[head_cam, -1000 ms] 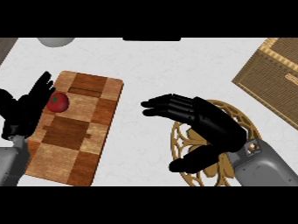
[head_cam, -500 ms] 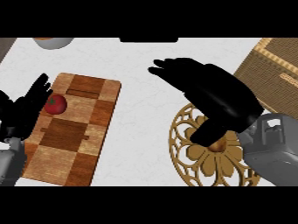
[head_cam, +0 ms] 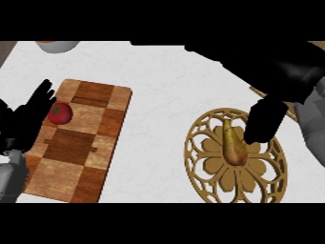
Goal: Pick the pear from the placemat and place it in the basket
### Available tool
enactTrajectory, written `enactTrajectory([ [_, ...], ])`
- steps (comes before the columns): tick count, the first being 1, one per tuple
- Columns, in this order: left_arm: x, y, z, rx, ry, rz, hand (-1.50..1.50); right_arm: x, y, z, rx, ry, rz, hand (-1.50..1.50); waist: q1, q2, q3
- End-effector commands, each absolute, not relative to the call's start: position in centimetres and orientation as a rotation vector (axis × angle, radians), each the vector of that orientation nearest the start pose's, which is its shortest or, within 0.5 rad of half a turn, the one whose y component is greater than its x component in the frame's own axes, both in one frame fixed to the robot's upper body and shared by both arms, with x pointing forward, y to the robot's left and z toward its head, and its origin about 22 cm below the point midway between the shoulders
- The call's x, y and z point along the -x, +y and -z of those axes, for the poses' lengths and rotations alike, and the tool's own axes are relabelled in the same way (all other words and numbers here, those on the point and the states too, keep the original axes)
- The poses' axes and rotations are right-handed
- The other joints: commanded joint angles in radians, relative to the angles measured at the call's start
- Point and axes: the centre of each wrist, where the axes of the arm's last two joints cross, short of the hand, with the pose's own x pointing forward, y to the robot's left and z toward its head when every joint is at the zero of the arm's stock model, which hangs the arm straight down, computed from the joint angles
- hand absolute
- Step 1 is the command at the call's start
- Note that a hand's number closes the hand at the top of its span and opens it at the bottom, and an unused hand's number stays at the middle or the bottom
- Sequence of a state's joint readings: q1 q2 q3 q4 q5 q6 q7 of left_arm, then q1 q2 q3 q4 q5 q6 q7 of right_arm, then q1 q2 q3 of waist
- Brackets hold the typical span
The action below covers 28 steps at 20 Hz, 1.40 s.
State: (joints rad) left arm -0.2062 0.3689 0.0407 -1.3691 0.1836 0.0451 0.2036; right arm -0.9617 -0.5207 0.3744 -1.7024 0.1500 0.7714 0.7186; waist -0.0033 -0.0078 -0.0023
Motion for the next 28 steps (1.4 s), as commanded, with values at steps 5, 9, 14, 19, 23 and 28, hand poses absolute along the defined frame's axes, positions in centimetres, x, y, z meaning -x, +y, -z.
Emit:
enactTrajectory([
  [5, -28.6, 31.8, -3.7, -0.212, -1.379, 0.057, 0.0, -30.6, -18.9, -31.5, 0.461, -1.256, -1.647, -1.5, -0.003, 0.002, 0.002],
  [9, -28.9, 32.3, -3.5, -0.208, -1.392, 0.05, 0.0, -28.4, -22.3, -31.2, 0.414, -1.326, -1.597, -1.5, -0.009, 0.004, 0.002],
  [14, -28.8, 31.9, -2.8, -0.198, -1.386, 0.072, 0.0, -28.4, -25.4, -28.4, 0.365, -1.4, -1.517, -1.5, 0.002, 0.009, 0.003],
  [19, -30.0, 31.3, -4.6, -0.184, -1.391, 0.077, 0.0, -27.6, -24.5, -22.4, 0.374, -1.418, -1.497, -1.5, 0.008, 0.012, 0.004],
  [23, -30.2, 31.2, -6.0, -0.173, -1.397, 0.07, 0.0, -27.9, -22.8, -18.4, 0.38, -1.485, -1.479, -1.5, 0.014, 0.012, 0.004],
  [28, -28.4, 30.2, -1.8, -0.191, -1.39, 0.076, 0.0, -28.4, -24.8, -13.9, 0.351, -1.548, -1.389, -1.5, 0.007, 0.011, 0.003],
])
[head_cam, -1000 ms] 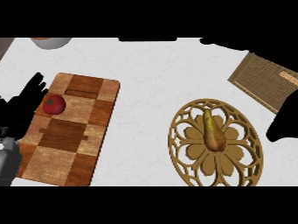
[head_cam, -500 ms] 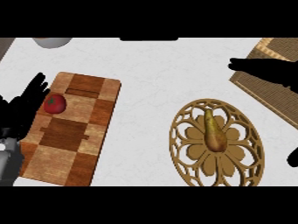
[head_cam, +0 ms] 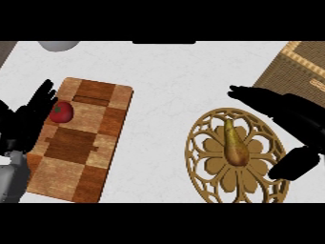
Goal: Pick the pear from the placemat and place it in the basket
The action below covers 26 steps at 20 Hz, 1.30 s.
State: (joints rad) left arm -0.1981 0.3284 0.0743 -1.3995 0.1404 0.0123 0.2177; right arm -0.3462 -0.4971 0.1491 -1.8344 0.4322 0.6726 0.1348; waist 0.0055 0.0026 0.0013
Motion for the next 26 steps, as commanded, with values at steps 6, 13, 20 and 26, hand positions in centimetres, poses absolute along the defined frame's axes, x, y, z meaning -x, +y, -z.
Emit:
enactTrajectory([
  [6, -28.5, 32.6, -3.9, -0.197, -1.382, 0.071, 0.0, -29.8, -22.8, -9.5, 0.333, -1.496, -1.409, -1.5, -0.001, -0.002, -0.001],
  [13, -28.6, 30.8, -2.5, -0.195, -1.39, 0.08, 0.0, -32.3, -22.1, -9.0, 0.39, -1.35, -1.482, -1.5, -0.002, -0.002, -0.001],
  [20, -29.7, 30.5, -3.7, -0.185, -1.381, 0.081, 0.0, -32.8, -23.3, -7.0, 0.37, -1.343, -1.523, -1.5, -0.004, -0.003, -0.001],
  [26, -29.7, 31.7, -3.2, -0.205, -1.396, 0.066, 0.0, -33.5, -24.9, -7.5, 0.29, -1.387, -1.494, -1.5, -0.004, -0.002, -0.001],
])
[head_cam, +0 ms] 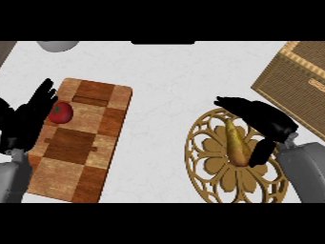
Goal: Pick the pear from the placemat and place it in the basket
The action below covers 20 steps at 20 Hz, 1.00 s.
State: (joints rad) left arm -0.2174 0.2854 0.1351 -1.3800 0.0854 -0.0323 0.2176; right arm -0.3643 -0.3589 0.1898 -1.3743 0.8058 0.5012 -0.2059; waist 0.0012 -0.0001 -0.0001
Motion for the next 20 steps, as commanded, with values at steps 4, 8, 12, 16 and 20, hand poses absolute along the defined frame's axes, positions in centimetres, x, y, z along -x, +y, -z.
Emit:
enactTrajectory([
  [4, -28.4, 31.2, -4.6, -0.193, -1.39, 0.073, 0.0, -31.8, -24.0, -5.1, 0.263, -1.396, -1.512, -1.5, 0.001, 0.0, 0.0],
  [8, -29.5, 32.4, -4.1, -0.192, -1.367, 0.077, 0.0, -31.5, -25.0, -4.6, 0.239, -1.393, -1.546, -1.5, 0.0, 0.0, 0.0],
  [12, -30.0, 32.6, -4.1, -0.197, -1.387, 0.057, 0.0, -30.1, -25.2, -4.8, 0.353, -1.344, -1.572, -1.5, -0.004, 0.0, 0.0],
  [16, -28.7, 31.6, -3.6, -0.213, -1.39, 0.071, 0.0, -31.8, -25.0, -3.6, 0.38, -1.331, -1.576, -1.5, 0.002, 0.0, 0.0],
  [20, -30.0, 32.4, -3.2, -0.191, -1.395, 0.061, 0.0, -29.5, -22.7, -2.3, 0.385, -1.336, -1.59, -1.5, -0.003, 0.0, 0.0],
])
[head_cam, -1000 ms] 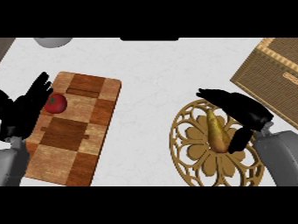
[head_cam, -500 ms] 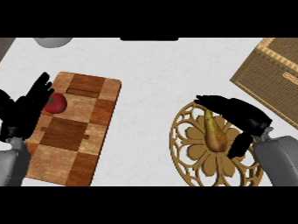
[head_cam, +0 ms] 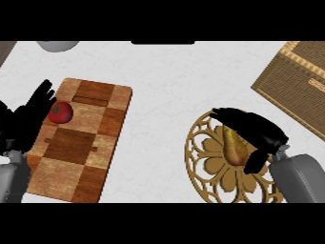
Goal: Pick the pear from the placemat and place it in the basket
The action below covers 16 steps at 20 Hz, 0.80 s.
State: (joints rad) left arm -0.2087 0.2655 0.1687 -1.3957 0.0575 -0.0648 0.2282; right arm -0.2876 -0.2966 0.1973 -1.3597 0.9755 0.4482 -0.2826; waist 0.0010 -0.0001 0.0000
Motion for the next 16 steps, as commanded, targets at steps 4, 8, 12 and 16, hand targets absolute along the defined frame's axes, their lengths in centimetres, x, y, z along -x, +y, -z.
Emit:
enactTrajectory([
  [4, -27.8, 30.4, -4.4, -0.174, -1.383, 0.068, 0.0, -31.5, -22.0, -1.3, 0.424, -1.3, -1.745, 1.5, 0.008, 0.0, 0.0],
  [8, -28.3, 30.5, -2.5, -0.193, -1.361, 0.091, 0.0, -30.3, -22.5, -0.4, 0.428, -1.305, -1.73, 1.5, -0.001, 0.0, 0.0],
  [12, -30.5, 32.5, -4.2, -0.173, -1.386, 0.06, 0.0, -31.0, -20.7, 1.5, 0.436, -1.312, -1.767, 1.5, 0.002, 0.003, 0.0],
  [16, -29.1, 31.3, -2.7, -0.188, -1.372, 0.073, 0.0, -31.0, -18.7, 1.1, 0.51, -1.273, -1.621, 1.5, 0.002, 0.002, 0.0],
])
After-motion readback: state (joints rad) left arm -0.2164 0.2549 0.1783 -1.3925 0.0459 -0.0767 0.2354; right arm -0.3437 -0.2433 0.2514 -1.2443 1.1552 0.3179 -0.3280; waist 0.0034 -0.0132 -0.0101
